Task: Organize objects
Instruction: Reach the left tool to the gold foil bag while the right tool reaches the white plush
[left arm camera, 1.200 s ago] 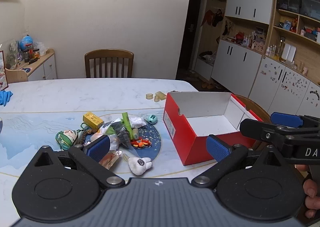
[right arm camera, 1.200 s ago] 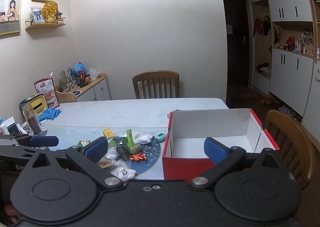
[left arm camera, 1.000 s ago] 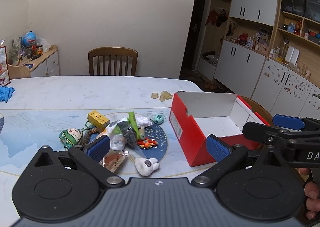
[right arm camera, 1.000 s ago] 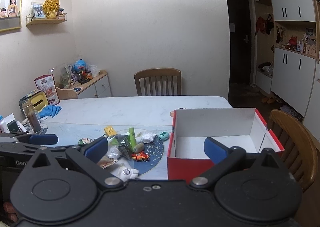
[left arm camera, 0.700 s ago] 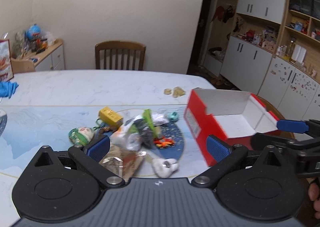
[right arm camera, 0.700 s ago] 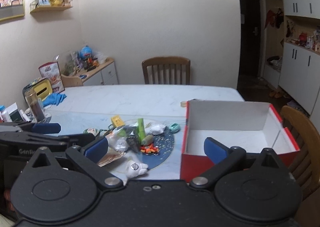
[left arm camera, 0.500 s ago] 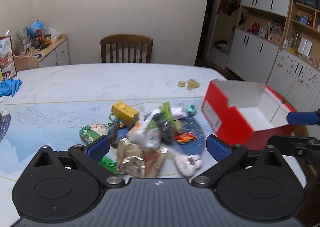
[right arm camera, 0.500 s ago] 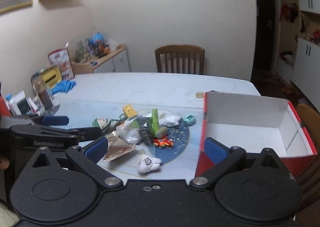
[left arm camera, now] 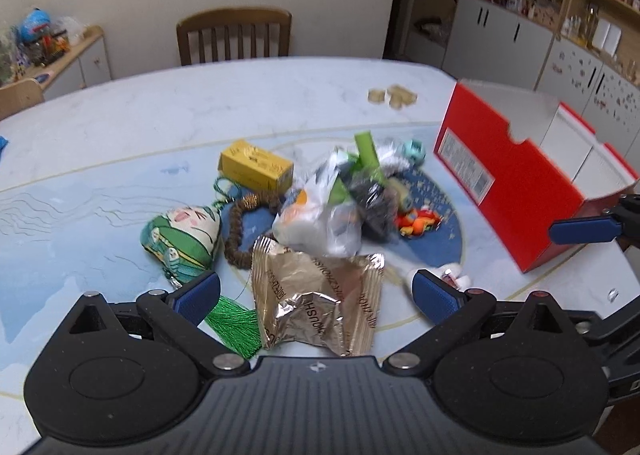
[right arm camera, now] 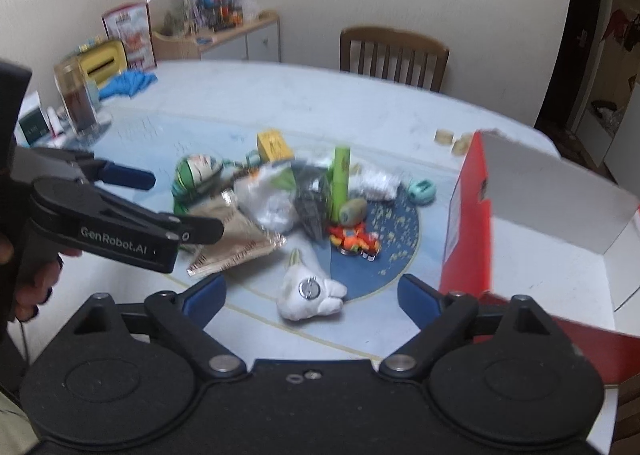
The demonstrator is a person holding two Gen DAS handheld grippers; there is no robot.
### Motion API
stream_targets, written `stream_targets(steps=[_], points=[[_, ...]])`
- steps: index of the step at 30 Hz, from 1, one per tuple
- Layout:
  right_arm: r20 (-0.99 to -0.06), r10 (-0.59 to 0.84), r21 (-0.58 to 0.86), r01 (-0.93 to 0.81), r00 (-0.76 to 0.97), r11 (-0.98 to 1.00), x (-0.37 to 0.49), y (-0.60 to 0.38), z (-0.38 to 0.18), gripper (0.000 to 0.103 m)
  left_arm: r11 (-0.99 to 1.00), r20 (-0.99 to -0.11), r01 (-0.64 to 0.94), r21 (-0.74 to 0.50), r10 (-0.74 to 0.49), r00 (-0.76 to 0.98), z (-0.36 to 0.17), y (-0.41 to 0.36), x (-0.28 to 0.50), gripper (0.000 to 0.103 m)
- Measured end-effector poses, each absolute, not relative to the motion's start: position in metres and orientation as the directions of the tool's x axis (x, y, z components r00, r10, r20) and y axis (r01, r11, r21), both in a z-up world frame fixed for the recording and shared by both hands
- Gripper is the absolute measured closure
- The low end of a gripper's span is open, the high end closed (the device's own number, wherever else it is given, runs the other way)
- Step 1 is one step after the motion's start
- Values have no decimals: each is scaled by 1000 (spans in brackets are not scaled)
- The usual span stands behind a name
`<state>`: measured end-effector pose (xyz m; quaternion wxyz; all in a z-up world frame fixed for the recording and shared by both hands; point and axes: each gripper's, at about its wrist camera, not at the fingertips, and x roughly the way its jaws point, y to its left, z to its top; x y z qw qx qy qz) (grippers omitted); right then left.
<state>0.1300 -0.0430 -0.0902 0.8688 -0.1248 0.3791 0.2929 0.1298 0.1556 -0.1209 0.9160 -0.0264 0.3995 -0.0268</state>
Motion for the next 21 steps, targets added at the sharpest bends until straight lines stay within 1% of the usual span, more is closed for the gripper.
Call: stream_targets(steps=[3, 8, 12, 15, 18, 20, 21], points=[[-759, 398, 10, -602, 515, 798, 138, -36, -104, 20, 997, -743, 45, -59, -74, 665, -130, 156, 140, 1], [-795, 371, 47, -561, 479, 826, 155, -33, -125, 22, 997, -778, 62, -43, -72, 624, -147, 159, 154, 1], [-809, 357, 52, -549, 466, 834, 163, -27, -135, 24, 996, -789, 70, -48, -81, 609, -153, 163, 159, 2], [-818, 359, 74, -536, 450, 841, 169, -26, -139, 25, 995, -794, 85, -48, -89, 601, -156, 163, 163, 6], [-828, 354, 88, -523, 436, 848, 174, -24, -143, 26, 994, -800, 95, -60, -105, 591, -159, 163, 165, 15], [-831, 355, 98, -515, 429, 851, 177, -23, -146, 27, 992, -800, 101, -71, -118, 589, -160, 164, 165, 19], [-833, 355, 103, -511, 425, 853, 178, -23, -147, 28, 992, -800, 106, -75, -124, 588, -160, 164, 165, 23]])
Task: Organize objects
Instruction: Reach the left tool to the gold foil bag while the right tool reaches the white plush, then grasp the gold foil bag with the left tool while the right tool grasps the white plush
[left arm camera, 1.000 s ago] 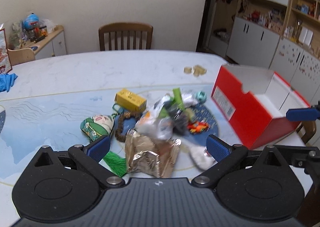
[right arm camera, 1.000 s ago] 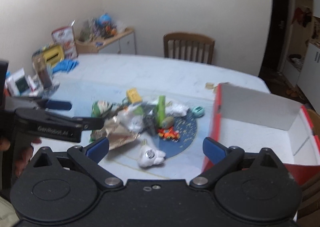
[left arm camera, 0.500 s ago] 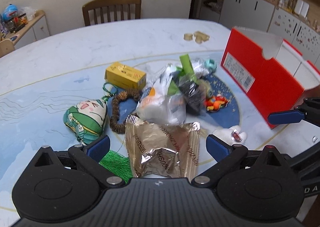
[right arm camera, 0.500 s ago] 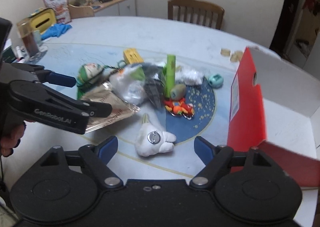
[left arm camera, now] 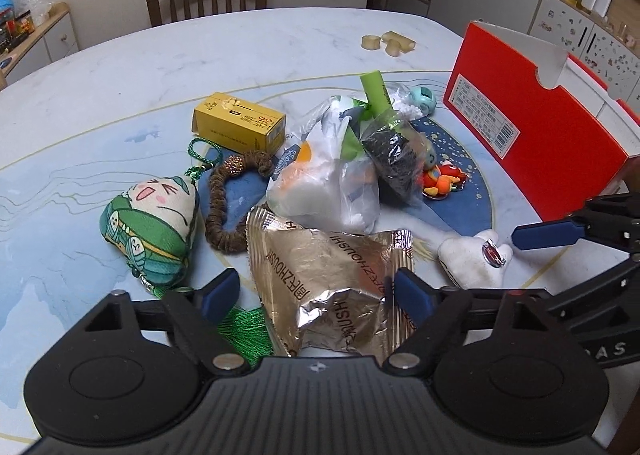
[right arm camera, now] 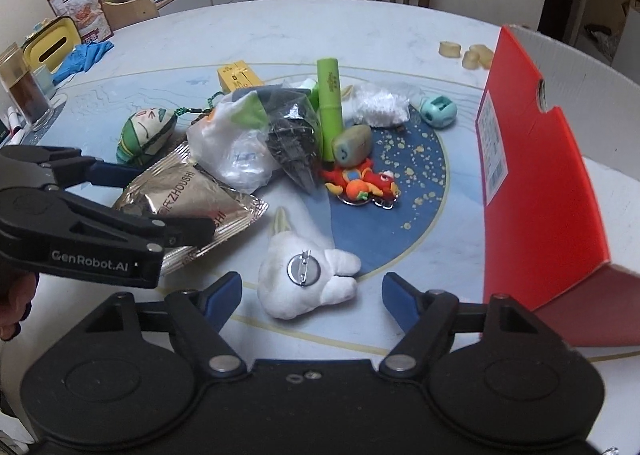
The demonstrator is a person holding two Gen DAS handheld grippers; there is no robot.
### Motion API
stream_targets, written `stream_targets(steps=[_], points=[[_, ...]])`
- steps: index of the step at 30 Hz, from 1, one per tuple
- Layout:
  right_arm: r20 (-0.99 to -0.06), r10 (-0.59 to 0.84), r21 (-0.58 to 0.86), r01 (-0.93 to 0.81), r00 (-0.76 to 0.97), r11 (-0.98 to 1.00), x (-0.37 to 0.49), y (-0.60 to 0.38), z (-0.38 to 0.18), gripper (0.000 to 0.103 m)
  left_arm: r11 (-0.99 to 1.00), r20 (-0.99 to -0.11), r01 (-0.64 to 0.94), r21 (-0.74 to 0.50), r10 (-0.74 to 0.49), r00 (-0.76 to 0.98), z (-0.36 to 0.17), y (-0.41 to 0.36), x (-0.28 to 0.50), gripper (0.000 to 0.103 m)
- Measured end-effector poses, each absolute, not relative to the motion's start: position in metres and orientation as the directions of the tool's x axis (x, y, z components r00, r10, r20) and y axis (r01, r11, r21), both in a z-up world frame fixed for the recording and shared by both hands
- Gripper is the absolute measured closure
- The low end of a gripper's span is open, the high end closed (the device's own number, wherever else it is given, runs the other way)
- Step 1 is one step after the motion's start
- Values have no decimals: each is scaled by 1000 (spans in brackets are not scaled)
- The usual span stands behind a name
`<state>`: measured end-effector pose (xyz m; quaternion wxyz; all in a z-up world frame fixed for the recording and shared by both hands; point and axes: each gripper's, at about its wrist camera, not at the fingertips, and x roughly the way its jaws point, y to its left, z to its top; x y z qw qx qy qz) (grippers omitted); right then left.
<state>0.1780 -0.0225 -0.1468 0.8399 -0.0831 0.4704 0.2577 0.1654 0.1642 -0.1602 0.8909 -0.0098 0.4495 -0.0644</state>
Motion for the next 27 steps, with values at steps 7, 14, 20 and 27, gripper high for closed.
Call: stream_targets(steps=[7, 14, 20, 27], points=[[-842, 349, 112, -500, 412, 859, 181, -19, -150, 48, 986, -794, 139, -97, -161, 586, -158, 163, 163, 41], [-839, 342, 102, -497, 422, 862, 178, -18, -145, 52, 983, -797, 127, -135, -184, 575, -154, 170, 160, 46], [-831, 344, 102, -487, 438, 867, 175, -20, -134, 53, 979, -782, 110, -174, -205, 588, -143, 179, 151, 47], [-804, 350, 102, -469, 480, 877, 170, -28, -106, 53, 971, -740, 119, -209, -237, 629, -112, 183, 144, 47]])
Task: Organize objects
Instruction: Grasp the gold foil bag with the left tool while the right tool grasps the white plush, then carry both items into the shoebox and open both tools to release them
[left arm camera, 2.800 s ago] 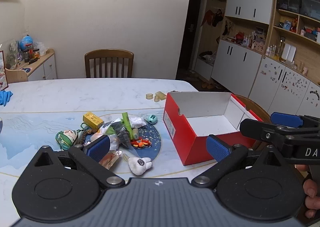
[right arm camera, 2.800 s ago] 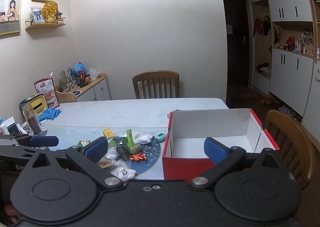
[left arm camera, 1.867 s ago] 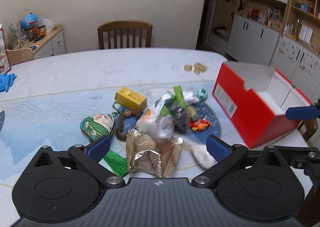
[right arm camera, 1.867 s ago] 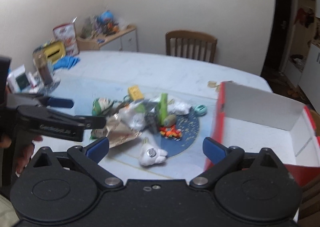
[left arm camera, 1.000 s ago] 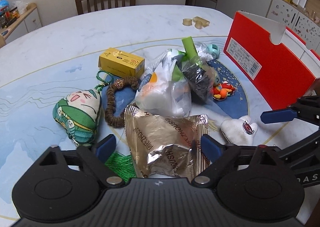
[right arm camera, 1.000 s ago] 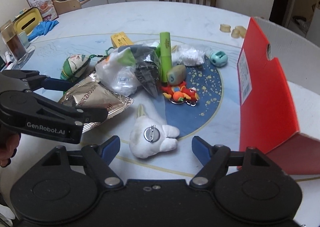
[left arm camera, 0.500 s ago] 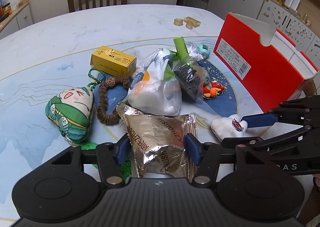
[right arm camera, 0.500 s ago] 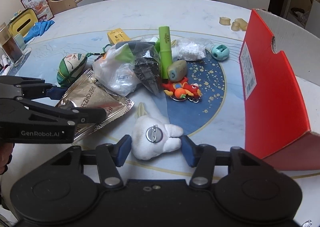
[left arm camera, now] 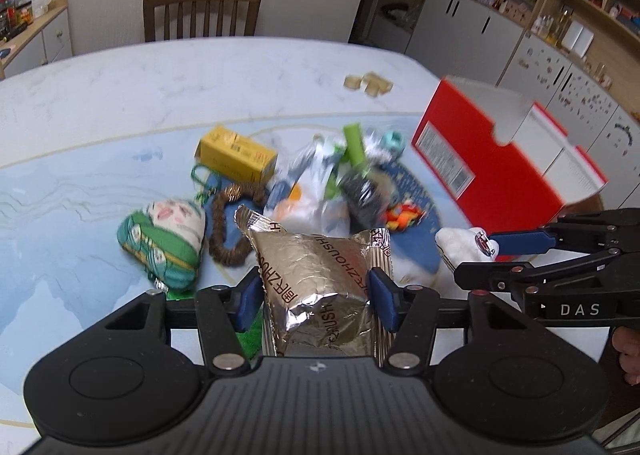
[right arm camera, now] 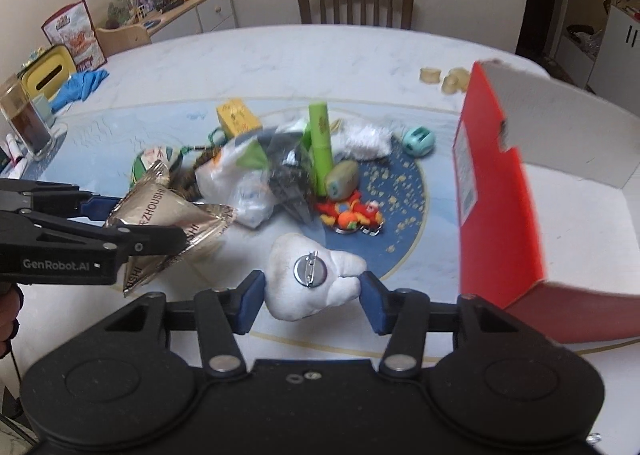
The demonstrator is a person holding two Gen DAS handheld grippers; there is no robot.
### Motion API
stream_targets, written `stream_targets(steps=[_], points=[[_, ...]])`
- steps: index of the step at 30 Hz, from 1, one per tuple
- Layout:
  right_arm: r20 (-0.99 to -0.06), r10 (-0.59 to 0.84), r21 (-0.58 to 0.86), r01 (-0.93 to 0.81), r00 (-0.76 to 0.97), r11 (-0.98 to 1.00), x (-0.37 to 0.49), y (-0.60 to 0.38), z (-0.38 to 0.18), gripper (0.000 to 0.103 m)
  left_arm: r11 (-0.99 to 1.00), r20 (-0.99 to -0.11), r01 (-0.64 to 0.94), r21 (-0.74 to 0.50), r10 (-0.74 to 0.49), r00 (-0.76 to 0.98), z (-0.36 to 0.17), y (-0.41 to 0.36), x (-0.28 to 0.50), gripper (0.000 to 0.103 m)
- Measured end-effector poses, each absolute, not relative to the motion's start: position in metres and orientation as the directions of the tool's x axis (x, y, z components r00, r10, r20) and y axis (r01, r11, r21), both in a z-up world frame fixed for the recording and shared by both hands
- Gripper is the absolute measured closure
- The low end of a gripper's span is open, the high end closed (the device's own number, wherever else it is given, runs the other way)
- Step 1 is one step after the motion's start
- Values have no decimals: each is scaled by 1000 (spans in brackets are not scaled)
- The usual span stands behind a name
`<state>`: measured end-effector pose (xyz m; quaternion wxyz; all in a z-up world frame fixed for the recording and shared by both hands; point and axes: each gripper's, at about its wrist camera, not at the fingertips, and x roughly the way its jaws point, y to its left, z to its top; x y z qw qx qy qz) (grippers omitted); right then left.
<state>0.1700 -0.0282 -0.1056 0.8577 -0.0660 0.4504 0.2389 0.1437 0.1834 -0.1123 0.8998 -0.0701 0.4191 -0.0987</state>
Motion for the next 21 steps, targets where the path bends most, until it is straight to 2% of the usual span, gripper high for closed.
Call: stream_targets(steps=[12, 21], points=[[-735, 380, 113, -451, 562, 885, 175, -68, -47, 52, 956, -687, 174, -236, -291, 666, -59, 147, 154, 47], [-708, 381, 100, -450, 595, 887, 194, -125, -29, 52, 959, -683, 184, -215, -283, 673, -39, 89, 176, 47]])
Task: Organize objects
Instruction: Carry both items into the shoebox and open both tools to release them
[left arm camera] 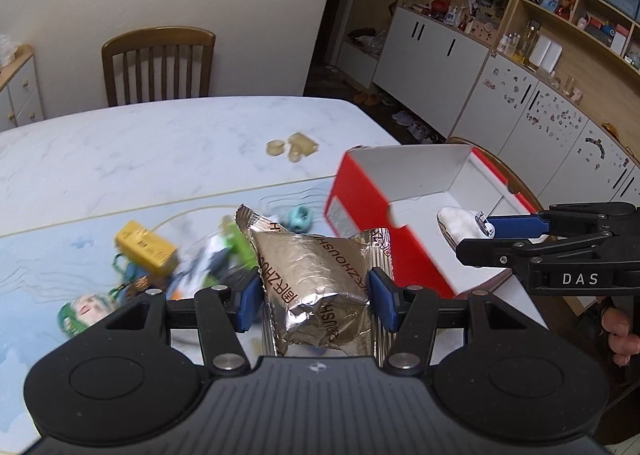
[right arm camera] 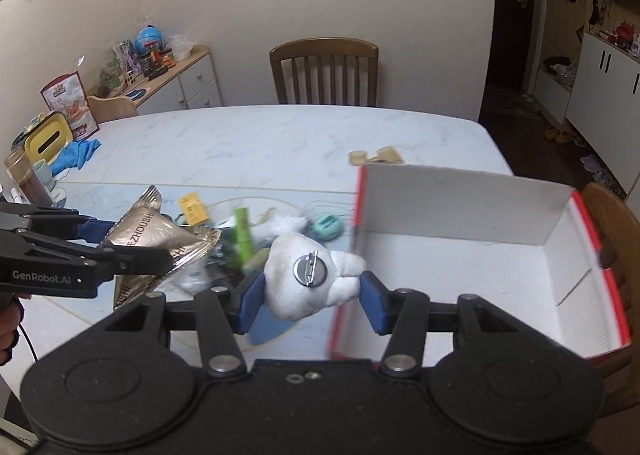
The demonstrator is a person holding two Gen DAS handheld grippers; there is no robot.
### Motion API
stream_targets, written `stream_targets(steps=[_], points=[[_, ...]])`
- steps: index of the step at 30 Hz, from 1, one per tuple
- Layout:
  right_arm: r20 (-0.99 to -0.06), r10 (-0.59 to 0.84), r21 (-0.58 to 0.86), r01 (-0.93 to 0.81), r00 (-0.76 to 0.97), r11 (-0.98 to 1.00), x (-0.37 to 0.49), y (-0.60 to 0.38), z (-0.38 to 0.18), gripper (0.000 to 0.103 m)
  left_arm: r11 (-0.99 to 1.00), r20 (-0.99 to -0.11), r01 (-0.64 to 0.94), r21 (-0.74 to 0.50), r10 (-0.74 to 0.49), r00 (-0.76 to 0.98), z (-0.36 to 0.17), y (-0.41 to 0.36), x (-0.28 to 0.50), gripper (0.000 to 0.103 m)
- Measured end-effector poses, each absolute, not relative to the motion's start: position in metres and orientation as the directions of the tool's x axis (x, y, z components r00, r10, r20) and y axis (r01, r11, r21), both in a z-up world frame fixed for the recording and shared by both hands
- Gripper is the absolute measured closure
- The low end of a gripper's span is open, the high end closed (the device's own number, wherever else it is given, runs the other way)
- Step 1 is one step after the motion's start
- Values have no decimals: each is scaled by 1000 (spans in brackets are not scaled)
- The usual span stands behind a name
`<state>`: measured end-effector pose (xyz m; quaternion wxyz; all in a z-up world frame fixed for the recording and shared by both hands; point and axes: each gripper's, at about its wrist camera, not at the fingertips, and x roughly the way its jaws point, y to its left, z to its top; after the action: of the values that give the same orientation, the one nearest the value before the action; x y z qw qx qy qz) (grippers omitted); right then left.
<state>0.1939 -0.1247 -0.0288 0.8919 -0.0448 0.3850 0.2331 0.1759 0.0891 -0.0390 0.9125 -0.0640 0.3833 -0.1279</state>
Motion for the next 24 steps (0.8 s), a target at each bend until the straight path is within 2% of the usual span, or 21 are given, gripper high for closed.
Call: stream_targets(steps=[12, 24], points=[[-711, 350, 78, -427, 609, 901, 227, -208, -31, 52, 955, -684, 235, -179, -293, 669, -24, -9, 224, 47], [-728, 307, 57, -391, 613, 918, 253, -273, -48, 52, 950, -726, 279, -144, -293, 623, -41, -87, 278, 47]])
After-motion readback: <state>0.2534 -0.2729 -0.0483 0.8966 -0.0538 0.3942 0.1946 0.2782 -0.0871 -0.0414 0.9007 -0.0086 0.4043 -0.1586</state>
